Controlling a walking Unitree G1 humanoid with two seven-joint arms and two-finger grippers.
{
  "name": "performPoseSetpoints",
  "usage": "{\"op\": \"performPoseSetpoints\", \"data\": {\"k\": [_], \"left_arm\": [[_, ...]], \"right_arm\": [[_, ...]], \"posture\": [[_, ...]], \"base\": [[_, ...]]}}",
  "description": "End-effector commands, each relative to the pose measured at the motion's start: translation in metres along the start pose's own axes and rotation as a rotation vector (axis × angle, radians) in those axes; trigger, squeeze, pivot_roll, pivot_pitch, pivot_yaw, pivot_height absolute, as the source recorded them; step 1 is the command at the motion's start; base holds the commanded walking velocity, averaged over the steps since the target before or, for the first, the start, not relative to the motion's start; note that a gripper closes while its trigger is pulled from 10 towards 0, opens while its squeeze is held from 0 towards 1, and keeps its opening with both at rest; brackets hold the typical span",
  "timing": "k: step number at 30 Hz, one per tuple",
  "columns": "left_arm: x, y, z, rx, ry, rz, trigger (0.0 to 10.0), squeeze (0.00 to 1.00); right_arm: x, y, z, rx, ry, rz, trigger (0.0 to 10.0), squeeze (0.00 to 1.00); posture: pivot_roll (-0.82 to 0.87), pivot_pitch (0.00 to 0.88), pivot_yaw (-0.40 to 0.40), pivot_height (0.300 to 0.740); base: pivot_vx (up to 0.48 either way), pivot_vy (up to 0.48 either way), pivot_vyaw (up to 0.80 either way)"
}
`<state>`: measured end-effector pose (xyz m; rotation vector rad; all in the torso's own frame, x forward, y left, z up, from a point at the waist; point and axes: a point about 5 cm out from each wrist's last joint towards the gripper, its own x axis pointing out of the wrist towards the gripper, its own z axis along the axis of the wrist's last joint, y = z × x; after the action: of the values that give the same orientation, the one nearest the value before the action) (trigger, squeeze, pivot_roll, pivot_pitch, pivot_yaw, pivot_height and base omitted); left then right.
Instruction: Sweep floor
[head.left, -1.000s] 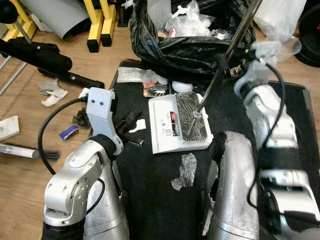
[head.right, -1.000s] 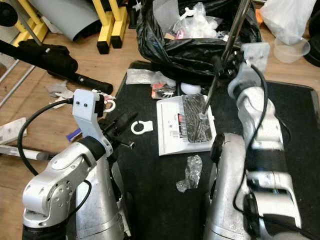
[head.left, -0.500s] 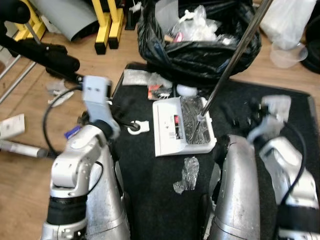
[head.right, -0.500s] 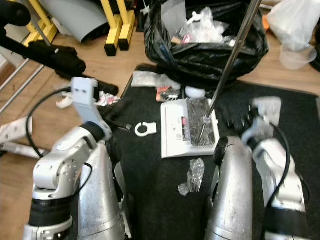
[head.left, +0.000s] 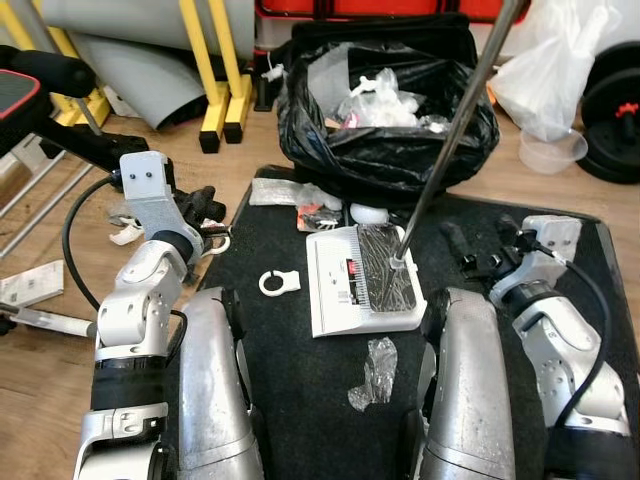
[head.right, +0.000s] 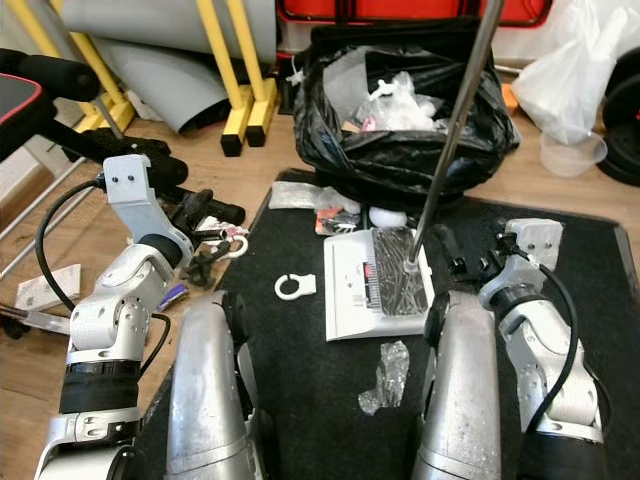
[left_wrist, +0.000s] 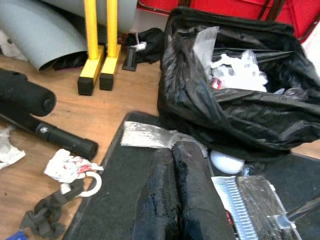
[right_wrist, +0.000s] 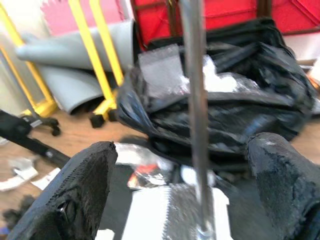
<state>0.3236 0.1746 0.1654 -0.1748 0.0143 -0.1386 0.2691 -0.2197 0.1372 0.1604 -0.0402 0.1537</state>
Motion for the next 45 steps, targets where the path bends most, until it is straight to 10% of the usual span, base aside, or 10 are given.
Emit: {"op": "performPoseSetpoints", "data": {"k": [1,8,45], "left_arm": [[-0.001,-0.012,-0.013,0.01,0.027,-0.034,10.0,0.0],[0.001,-0.041,-0.027,0.068,0.038,-0.163,10.0,0.0],[0.005,-0.042,-0.03,0.051,0.027,-0.108,10.0,0.0]], "right_arm": [[0.0,0.013,0.002,0.008,-0.025,0.04,10.0,0.0],[-0.003,0.034,0.004,0.025,-0.047,0.101,10.0,0.0],[-0.002,0.033,0.001,0.003,-0.012,0.135,10.0,0.0]], "posture": [[0.0,0.0,0.021,0.38],[0.0,0.0,0.017,0.405],[-0.02,0.0,0.004,0.535]], "base": [[0.0,0.0,0.0],[0.0,0.0,0.0],[-0.061,0.0,0.0]]}}
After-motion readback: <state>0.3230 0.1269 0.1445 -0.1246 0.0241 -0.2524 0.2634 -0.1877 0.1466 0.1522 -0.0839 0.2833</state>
